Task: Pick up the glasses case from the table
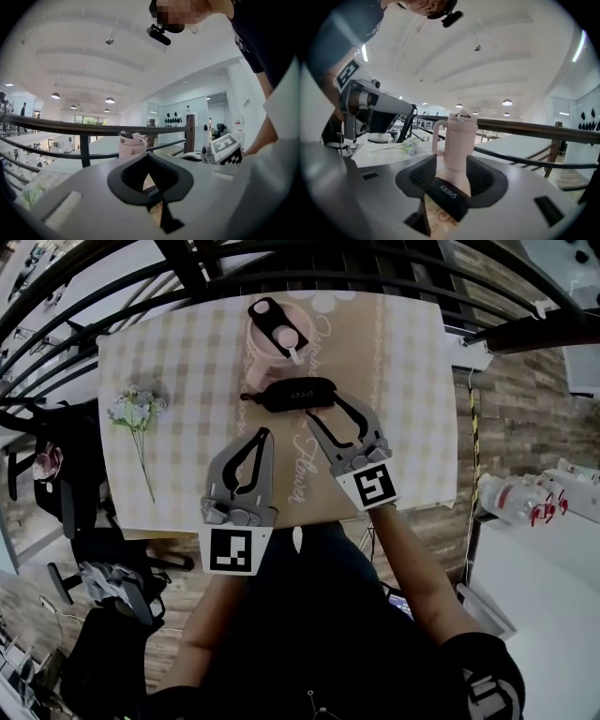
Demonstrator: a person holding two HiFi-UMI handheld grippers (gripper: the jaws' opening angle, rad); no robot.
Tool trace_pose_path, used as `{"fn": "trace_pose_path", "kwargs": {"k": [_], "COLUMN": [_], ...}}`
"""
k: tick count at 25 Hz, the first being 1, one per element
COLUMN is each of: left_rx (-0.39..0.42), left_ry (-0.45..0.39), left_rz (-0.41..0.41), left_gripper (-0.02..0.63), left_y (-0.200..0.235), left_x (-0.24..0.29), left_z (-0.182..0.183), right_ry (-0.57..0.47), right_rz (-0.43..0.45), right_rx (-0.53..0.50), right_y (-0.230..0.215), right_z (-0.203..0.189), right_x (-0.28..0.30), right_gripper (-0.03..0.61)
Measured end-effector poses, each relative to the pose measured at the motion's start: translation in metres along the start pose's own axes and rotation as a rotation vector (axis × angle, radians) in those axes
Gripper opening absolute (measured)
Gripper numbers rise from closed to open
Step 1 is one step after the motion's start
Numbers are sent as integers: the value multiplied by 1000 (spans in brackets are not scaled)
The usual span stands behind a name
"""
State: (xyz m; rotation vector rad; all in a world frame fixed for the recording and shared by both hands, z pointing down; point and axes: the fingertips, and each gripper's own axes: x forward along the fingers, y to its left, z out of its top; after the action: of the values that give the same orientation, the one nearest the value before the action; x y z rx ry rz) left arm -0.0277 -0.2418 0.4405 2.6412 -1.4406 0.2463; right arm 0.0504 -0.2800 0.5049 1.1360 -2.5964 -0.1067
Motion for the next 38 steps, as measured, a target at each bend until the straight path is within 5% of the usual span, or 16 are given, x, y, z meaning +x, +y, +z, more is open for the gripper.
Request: {"fn": "trace_pose_path", "kwargs": {"k": [12,25,38], "left_rx": [-23,12,-5], "left_ry": [24,71,85], "left_rz": [24,47,63], "left_gripper": [12,12,12], "left_y": [2,7,7], "left_x": [5,5,2], "left_z": [-9,-20,-26], "right_ry": [143,412,637], "right_rz": [116,241,416], "right_rx": [-48,-295,-581], "right_y": [13,16,19], "right_z": [-56,-101,-132], "right_x": [28,50,62], "right_gripper": [215,297,308]}}
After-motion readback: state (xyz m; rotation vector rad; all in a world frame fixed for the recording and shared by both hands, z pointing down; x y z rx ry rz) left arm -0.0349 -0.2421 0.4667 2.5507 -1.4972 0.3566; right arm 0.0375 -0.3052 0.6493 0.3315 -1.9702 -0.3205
